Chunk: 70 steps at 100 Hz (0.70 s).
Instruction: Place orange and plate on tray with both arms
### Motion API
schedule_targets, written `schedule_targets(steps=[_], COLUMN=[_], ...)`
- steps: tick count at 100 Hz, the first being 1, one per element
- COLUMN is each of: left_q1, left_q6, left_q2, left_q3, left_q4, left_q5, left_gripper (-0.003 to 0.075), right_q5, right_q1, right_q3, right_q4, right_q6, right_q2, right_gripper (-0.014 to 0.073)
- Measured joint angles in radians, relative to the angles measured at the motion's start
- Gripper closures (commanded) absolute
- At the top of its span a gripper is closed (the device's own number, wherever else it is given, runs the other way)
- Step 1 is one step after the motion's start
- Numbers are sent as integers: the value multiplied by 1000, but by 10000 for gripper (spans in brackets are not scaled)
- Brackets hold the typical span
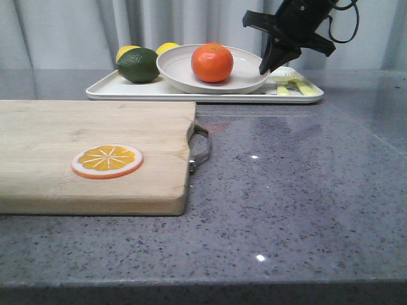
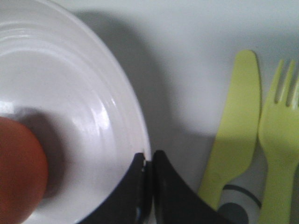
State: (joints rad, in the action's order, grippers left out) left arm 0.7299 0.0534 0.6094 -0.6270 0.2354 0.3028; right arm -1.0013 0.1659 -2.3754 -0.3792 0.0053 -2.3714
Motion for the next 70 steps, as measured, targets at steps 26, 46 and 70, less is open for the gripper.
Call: schedule_targets(steps=[26, 46, 70], left_q1=[0, 0, 0], left_q6=[0, 0, 0], left_q2=[0, 0, 0], left_q3=[0, 0, 0], left_q4=[0, 0, 0], left_q5=[0, 0, 0], left_gripper=[741, 740, 740], right_q5=[2, 11, -19], right_q1=[0, 0, 0], right_q3=[-1, -1, -1], right_q4=[-2, -2, 4], right_q6=[0, 0, 0], right_q2=[0, 0, 41], right_gripper=[384, 377, 379])
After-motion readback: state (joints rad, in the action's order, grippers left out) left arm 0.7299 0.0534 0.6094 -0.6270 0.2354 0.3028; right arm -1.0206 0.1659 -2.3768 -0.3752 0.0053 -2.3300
